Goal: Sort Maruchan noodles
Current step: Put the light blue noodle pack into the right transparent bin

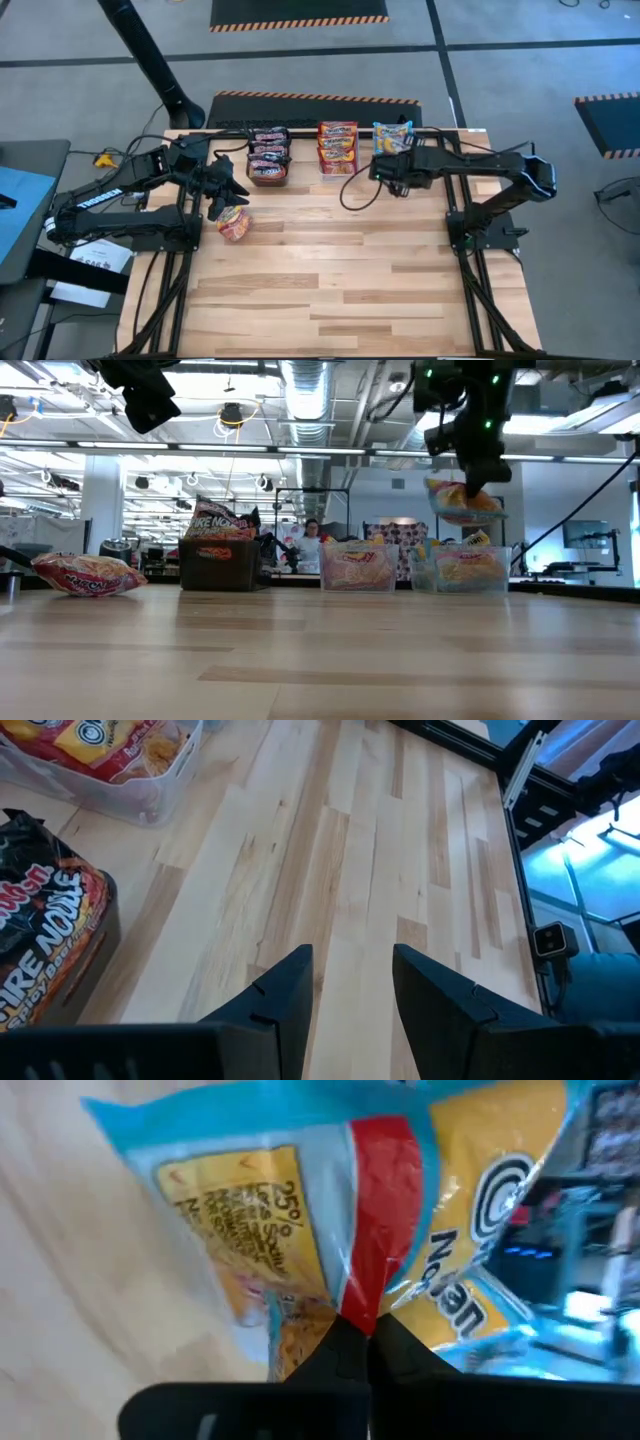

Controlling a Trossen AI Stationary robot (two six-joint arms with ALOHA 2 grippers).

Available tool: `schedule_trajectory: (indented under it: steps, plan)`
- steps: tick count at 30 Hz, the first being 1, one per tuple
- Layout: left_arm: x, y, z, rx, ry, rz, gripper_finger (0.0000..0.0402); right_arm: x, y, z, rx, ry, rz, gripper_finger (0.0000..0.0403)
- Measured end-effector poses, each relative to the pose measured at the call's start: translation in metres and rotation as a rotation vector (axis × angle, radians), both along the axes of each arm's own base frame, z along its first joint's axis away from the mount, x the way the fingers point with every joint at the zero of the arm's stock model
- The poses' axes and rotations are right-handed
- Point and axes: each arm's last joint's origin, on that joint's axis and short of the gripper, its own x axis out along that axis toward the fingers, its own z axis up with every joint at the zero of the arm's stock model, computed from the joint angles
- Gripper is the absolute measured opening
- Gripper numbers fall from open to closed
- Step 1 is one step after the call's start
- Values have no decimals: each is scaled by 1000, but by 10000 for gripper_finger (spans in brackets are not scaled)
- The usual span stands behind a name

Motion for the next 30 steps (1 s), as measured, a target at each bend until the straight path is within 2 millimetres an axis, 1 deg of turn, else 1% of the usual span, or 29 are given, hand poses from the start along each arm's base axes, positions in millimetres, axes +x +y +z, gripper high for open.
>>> schedule_trajectory:
  steps: [8, 17, 22, 26, 30]
  plan:
    - [0, 0, 0, -6, 0, 3, 125, 12, -19, -23, 22, 213, 84, 1]
    - [0, 0, 0, -5, 1, 4, 125, 23, -31, -50, 68, 310, 50, 1]
    - [0, 0, 0, -1, 1, 2, 125, 24, -39, -61, 94, 290, -25, 1]
    - [0, 0, 0, 1, 1, 1, 125, 23, -44, -62, 109, 231, -88, 1]
    - [0, 0, 0, 1, 1, 1, 125, 21, -48, -61, 164, 165, -136, 8]
